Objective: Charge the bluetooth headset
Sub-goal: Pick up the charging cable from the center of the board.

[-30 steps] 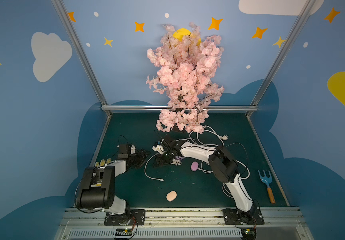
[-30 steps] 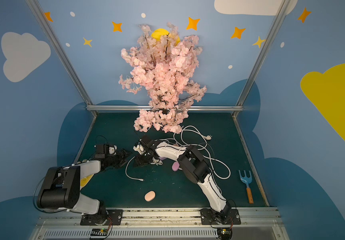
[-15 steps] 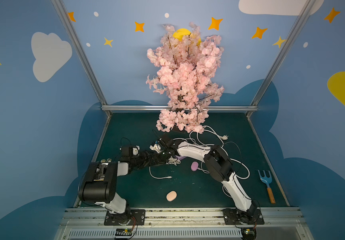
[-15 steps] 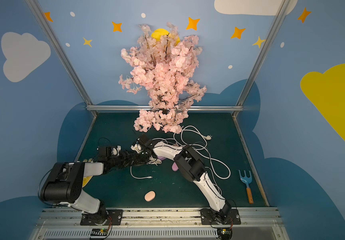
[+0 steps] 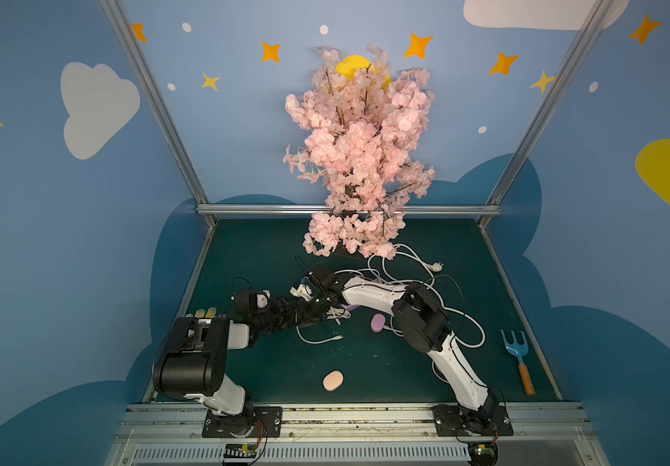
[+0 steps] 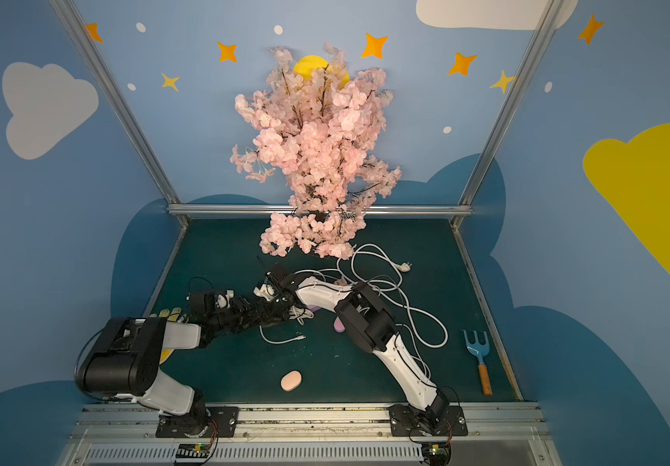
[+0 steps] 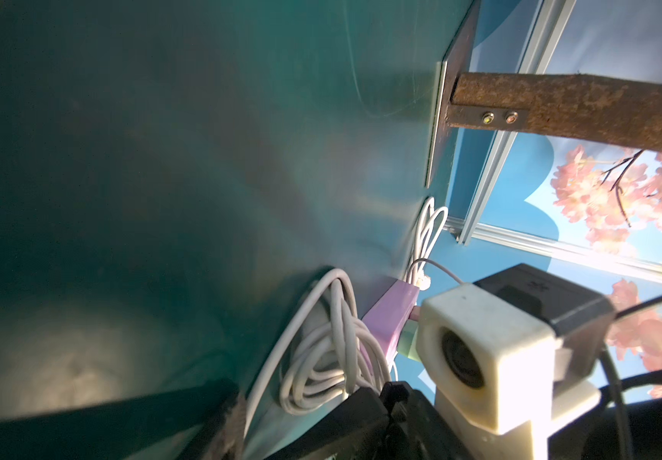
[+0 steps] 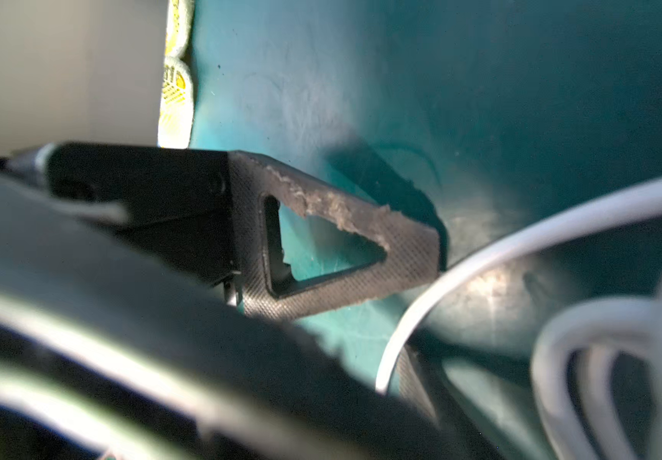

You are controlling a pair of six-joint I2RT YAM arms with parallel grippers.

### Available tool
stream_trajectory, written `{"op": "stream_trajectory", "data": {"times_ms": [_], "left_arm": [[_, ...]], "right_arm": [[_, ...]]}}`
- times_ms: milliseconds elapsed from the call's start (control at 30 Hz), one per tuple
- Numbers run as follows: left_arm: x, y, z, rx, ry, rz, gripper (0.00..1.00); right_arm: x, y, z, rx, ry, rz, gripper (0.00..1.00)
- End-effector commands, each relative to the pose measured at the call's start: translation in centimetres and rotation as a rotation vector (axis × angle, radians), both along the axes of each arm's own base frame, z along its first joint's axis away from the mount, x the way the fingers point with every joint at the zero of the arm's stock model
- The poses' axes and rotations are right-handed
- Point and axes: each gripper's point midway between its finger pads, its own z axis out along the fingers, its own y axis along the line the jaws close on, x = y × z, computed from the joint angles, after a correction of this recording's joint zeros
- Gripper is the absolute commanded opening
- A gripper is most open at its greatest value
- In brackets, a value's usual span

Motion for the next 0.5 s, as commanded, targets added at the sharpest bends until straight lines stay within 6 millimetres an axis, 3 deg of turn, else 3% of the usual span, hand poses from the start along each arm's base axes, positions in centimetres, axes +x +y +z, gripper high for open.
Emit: {"op": "stream_trajectory", "data": {"times_ms": [0, 300, 467], "left_arm": [[-2.3, -3.3, 1.6, -0.105, 0.014, -0.135, 0.63], [-3.2, -4.0, 4.6, -0.136, -0.023, -0.142, 0.60], [-3.9, -2.2, 5.9, -0.017, -0.025, -0.112, 0.58]], "right_arm": [[0.6, 0.7, -2.3, -0.027, -0.008, -0.035, 0.52], [0.6, 1.7, -1.1, 0.058, 0.019, -0.041, 0.53], [0.5, -0.2, 0.1, 0.027, -0.052, -0.024, 0.51]]}}
